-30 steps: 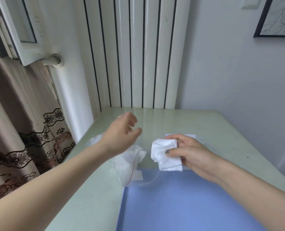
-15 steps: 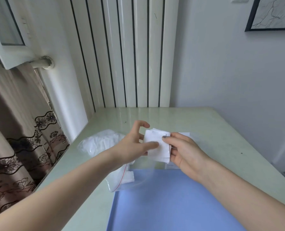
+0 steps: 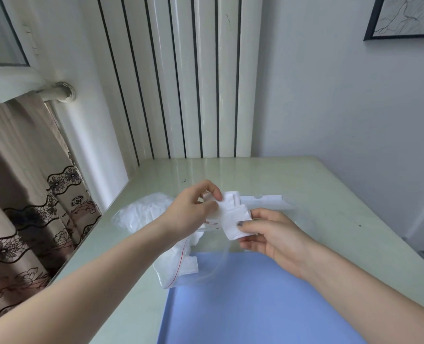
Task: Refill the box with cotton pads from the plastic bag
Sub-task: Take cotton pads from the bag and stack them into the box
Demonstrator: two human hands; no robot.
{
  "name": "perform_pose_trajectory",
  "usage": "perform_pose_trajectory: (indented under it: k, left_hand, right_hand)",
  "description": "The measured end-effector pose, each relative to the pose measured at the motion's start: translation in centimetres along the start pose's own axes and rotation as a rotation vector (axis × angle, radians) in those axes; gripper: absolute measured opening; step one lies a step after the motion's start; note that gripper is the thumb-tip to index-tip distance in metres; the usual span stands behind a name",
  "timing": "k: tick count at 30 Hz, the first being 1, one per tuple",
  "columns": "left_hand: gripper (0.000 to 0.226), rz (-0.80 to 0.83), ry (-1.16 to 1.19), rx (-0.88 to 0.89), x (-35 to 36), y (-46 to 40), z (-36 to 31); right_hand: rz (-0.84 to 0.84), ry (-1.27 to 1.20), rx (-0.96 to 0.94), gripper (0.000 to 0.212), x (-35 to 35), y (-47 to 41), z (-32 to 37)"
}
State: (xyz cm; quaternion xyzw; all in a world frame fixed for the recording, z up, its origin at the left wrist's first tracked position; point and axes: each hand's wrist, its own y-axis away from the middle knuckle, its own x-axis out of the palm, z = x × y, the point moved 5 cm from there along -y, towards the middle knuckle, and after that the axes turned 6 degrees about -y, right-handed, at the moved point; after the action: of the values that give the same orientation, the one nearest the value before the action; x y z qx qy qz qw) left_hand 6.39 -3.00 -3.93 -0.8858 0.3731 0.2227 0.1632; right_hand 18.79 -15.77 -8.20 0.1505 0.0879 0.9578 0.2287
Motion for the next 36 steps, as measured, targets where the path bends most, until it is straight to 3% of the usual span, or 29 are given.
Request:
perform_pose_trajectory:
  k: [4, 12, 17, 24, 29, 32, 36]
  left_hand:
    - [0.021, -0.047, -0.033, -0.046, -0.4, -0.1, 0.5]
    - [0.033, 0.125, 0.174, -0.074, 1.0, 0.4, -0.5]
    - [0.014, 0.065, 0.009, -0.009, 1.0, 0.4, -0.7]
    - [0.007, 0.029, -0.018, 0.022, 1.0, 0.2, -0.5]
    - [0.004, 0.019, -0.033, 0.043, 0.9, -0.1, -0.9]
    - [0.006, 0.011, -0.012, 0.058, 1.1, -0.3, -1.3]
    - [0.016, 0.004, -0.010, 0.046, 1.7, -0.8, -1.6]
  right_hand:
    - [0.002, 0.027, -0.055, 0.015, -0.9, 0.5, 0.5]
    - [-0.113, 0.040, -0.164, 0.027, 0.7, -0.2, 2.6]
    - [-0.165, 0.057, -0.164, 0.029, 1.2, -0.4, 2.4]
    - [-0.133, 0.071, -0.145, 0.031, 0.9, -0.3, 2.4]
    - [-0.198, 0.372, -0.151, 0.048, -0.2, -0.5, 3.1]
    - [-0.114, 0.280, -0.069, 0.070, -0.6, -1.2, 2.9]
    - [-0.002, 0.061, -0.047, 0.023, -1.0, -1.6, 3.0]
